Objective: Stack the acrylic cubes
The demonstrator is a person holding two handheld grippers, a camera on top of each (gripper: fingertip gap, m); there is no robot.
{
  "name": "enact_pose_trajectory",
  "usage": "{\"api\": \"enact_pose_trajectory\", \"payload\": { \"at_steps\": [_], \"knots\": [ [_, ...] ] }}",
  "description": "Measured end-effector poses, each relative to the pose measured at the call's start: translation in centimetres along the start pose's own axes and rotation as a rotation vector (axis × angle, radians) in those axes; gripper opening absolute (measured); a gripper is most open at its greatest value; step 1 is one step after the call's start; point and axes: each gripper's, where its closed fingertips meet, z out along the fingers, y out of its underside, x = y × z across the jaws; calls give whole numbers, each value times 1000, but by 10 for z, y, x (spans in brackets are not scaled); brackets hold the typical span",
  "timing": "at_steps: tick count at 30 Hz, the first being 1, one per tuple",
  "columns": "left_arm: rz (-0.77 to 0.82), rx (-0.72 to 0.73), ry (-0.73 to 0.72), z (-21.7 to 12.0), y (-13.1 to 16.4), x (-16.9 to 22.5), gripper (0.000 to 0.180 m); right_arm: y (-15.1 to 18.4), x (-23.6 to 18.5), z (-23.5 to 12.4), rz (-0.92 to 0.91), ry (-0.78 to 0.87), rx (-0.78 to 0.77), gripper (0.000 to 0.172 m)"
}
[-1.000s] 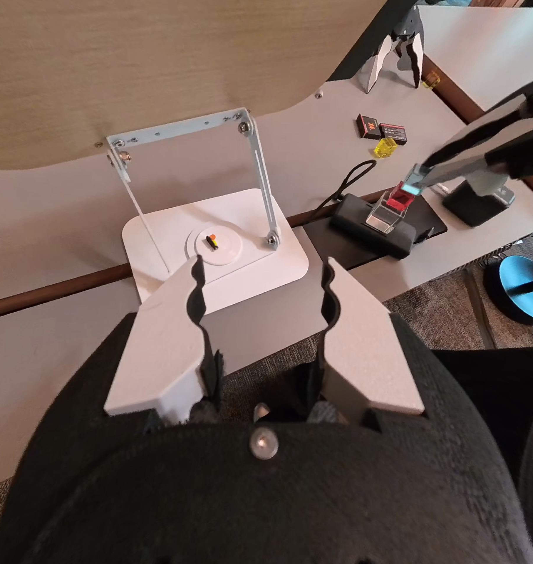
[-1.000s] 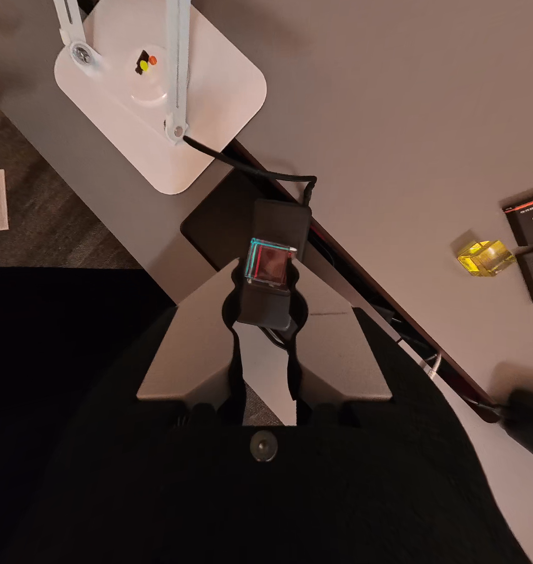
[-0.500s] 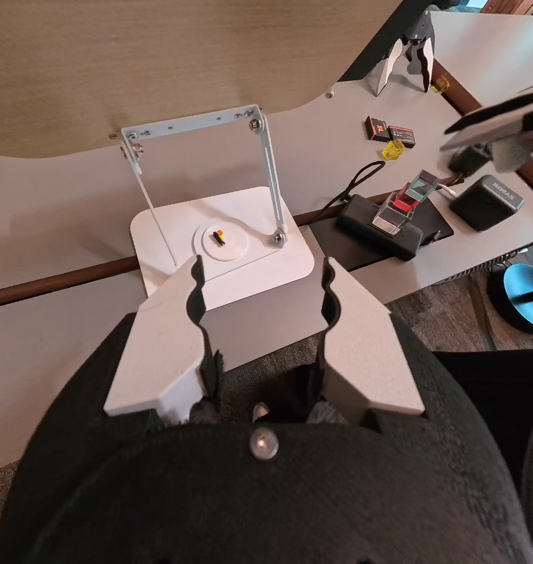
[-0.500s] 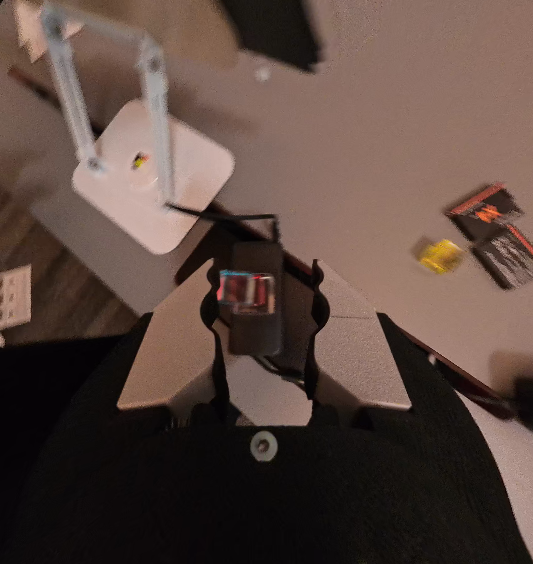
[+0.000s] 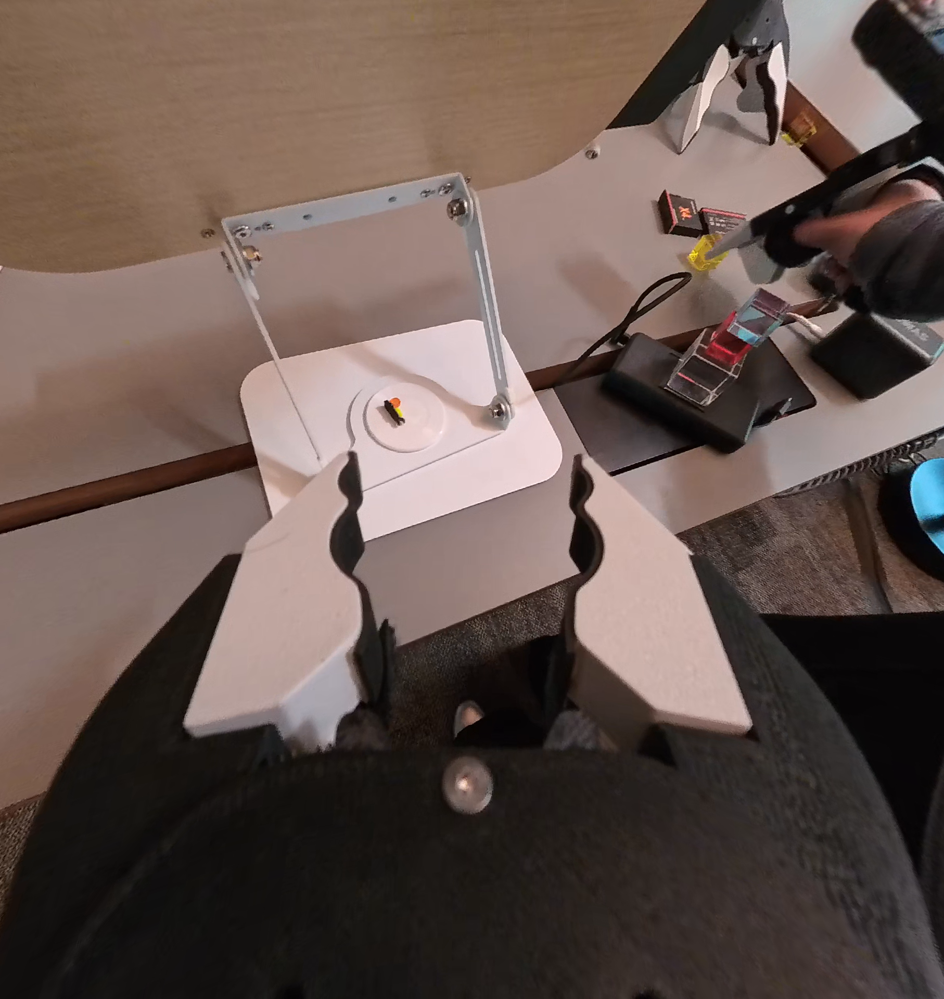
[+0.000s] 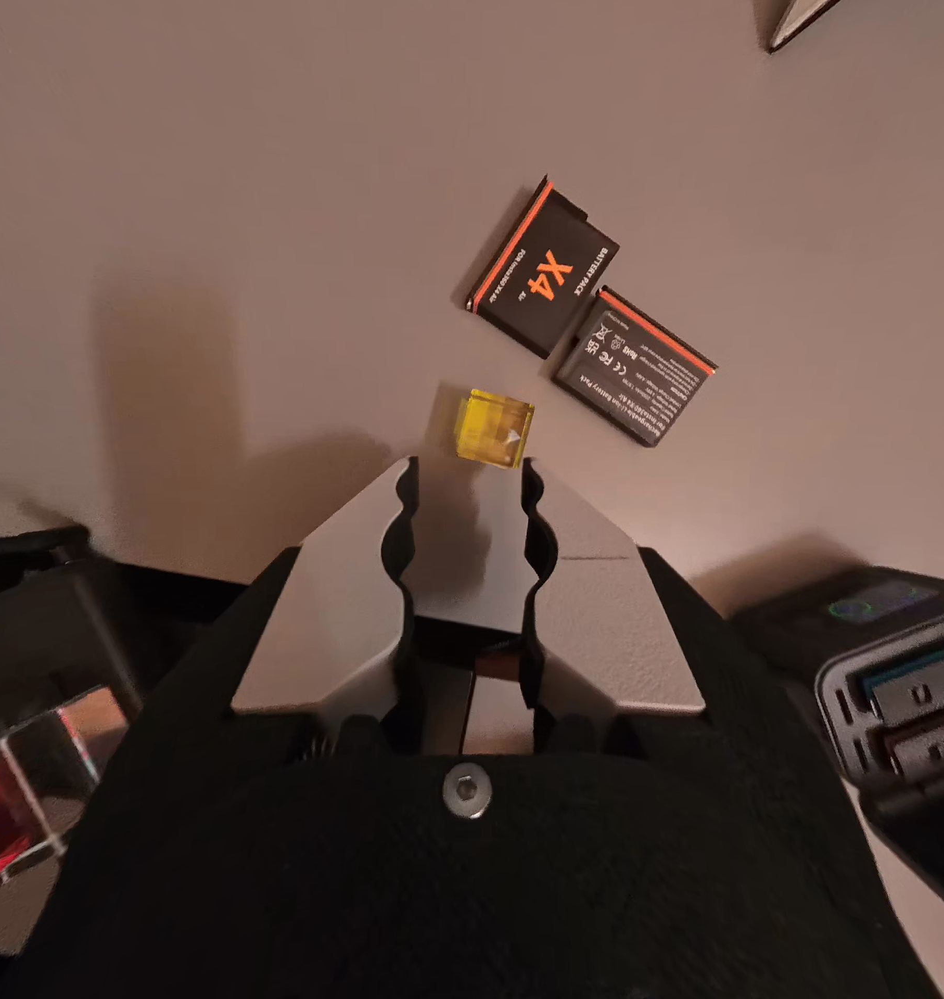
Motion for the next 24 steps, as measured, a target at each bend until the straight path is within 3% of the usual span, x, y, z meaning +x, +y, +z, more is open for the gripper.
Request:
{"api": "enact_pose_trajectory", "payload": {
  "at_steps": [2,5,9,13,14,17,20,24],
  "knots": [
    [-4,-2,-5,-1,1,-1,77,-1,3,5,-18,19,-4,31],
    [-8,-5,-6,-1,2,-1,77,-2,-3,2,-55,-19,-7,0],
    [-9,4,-12,-1,0,-1,77,-21,-28,-40,-122,-138,122,0],
    [-21,5,-2,2,1,1,77,-18,-24,-59,-157,-119,134,0],
    [-20,3,3,3,1,2,77,-16,-20,-54,-133,-121,116,2],
    [-8,1,17,6,-1,7,77,-14,-17,-29,-46,-152,58,31],
    [2,-6,27,8,-3,11,77,-15,-14,-4,-72,-111,23,51],
    [13,-18,19,5,-3,11,77,-23,-15,16,-254,-71,43,57]
  ]
}}
